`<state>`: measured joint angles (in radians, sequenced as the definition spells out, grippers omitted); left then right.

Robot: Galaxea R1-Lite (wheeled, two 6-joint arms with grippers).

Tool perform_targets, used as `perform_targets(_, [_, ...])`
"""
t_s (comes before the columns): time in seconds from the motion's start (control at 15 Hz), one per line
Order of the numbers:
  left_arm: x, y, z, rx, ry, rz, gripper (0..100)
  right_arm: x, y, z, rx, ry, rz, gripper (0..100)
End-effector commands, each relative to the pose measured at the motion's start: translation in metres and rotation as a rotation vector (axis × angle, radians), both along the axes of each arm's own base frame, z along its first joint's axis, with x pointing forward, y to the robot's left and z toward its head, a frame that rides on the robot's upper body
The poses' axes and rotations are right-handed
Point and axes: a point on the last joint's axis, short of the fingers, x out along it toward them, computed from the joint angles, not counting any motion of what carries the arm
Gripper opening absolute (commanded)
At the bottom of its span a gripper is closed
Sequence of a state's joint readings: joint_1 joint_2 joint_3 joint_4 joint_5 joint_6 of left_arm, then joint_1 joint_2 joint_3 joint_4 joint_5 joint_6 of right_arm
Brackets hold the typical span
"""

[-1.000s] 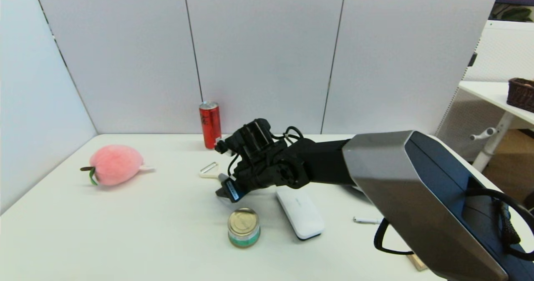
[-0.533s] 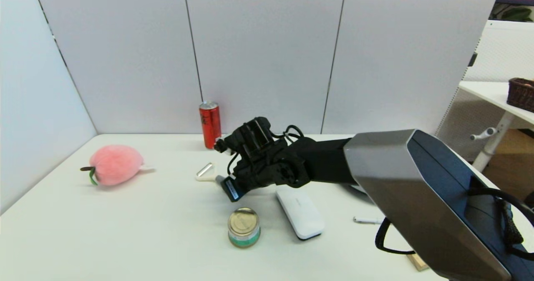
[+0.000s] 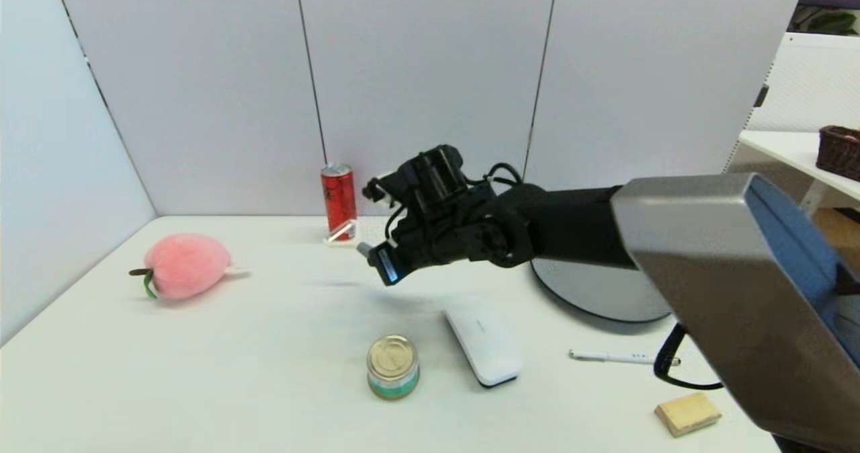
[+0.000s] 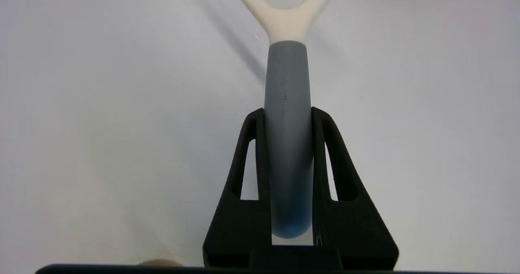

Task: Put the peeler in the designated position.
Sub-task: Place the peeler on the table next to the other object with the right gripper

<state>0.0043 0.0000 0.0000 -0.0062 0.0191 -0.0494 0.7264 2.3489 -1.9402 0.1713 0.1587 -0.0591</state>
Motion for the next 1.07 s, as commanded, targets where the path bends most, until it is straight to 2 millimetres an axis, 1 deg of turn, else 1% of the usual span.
perform_targets(0.07, [0.000, 0.000, 0.000, 0.000, 0.003, 0.001, 100, 0.012, -0.082, 0.090, 0.133, -0.143, -0.093, 0])
perform_targets(0.13, [0.000, 0.000, 0.000, -0.001, 0.003, 0.001, 100, 0.015, -0.104, 0.106, 0.160, -0.172, -0.083, 0])
perform_targets(0.2, [0.000, 0.000, 0.000, 0.000, 0.002, 0.001, 100, 0.022, -0.126, 0.115, 0.164, -0.208, -0.068, 0])
perform_targets(0.33, [0.000, 0.000, 0.000, 0.000, 0.003, 0.001, 100, 0.037, -0.169, 0.119, 0.105, -0.317, -0.003, 0])
perform_targets(0.4, [0.000, 0.000, 0.000, 0.000, 0.003, 0.001, 100, 0.048, -0.199, 0.118, 0.045, -0.401, 0.037, 0])
perform_targets(0.47, [0.000, 0.000, 0.000, 0.000, 0.003, 0.001, 100, 0.055, -0.223, 0.116, -0.008, -0.466, 0.074, 0])
perform_targets(0.6, [0.000, 0.000, 0.000, -0.001, 0.003, 0.001, 100, 0.069, -0.272, 0.102, -0.116, -0.586, 0.175, 0])
perform_targets(0.8, [0.000, 0.000, 0.000, 0.000, 0.003, 0.001, 100, 0.078, -0.331, 0.069, -0.290, -0.692, 0.304, 0])
perform_targets(0.93, [0.000, 0.000, 0.000, 0.000, 0.003, 0.001, 100, 0.077, -0.355, 0.050, -0.363, -0.694, 0.372, 0])
perform_targets(1.07, [0.000, 0.000, 0.000, 0.000, 0.003, 0.001, 100, 0.078, -0.373, 0.025, -0.403, -0.689, 0.448, 0])
